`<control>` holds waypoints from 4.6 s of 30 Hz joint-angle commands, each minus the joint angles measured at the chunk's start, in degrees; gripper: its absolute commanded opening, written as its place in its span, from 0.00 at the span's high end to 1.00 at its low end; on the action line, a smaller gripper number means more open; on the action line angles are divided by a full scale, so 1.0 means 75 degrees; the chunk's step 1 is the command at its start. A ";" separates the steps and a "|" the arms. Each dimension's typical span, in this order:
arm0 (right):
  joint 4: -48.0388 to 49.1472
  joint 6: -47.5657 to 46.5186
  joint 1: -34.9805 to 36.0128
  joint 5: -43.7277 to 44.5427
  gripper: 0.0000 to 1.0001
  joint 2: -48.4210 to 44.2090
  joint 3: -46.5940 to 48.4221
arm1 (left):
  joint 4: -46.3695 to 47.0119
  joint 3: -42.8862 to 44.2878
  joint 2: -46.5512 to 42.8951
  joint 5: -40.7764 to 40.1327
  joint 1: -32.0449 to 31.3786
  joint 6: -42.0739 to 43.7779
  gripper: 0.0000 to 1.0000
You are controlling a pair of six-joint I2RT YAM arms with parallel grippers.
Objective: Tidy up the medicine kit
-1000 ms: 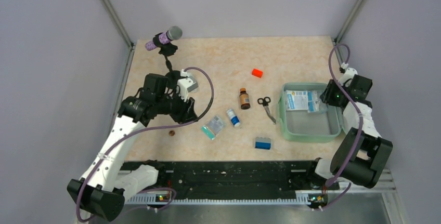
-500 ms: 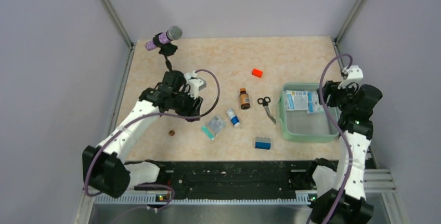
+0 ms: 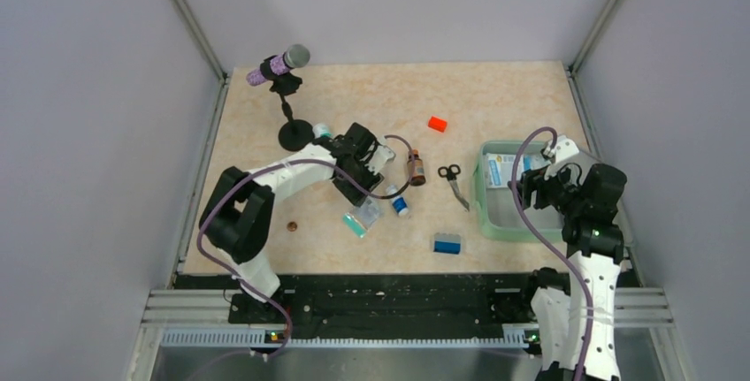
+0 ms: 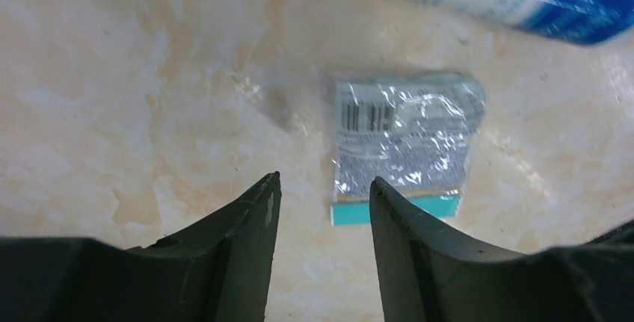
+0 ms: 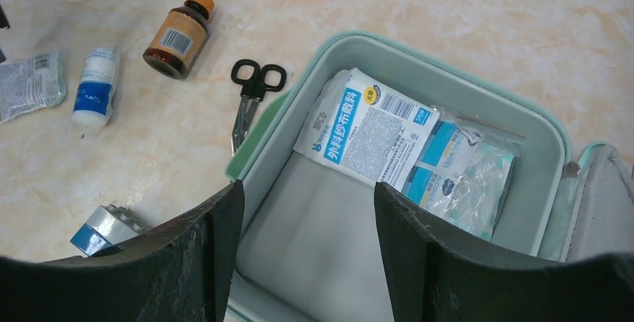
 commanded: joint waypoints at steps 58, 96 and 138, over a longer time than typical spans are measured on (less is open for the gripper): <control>0.0396 0.0009 0.0057 0.0142 0.37 -0.0079 -0.0219 | 0.0427 0.0317 0.1066 0.0040 -0.0618 -0.0601 1.00; -0.2505 -0.4831 0.7859 0.0999 0.43 0.4215 0.4481 | -0.4720 0.4795 0.2691 0.7566 0.0285 0.0549 1.00; -0.3086 -0.1376 -0.0283 -0.0900 0.96 0.4964 0.2987 | -0.2643 0.2242 -0.1377 0.4479 0.2514 -0.1000 0.55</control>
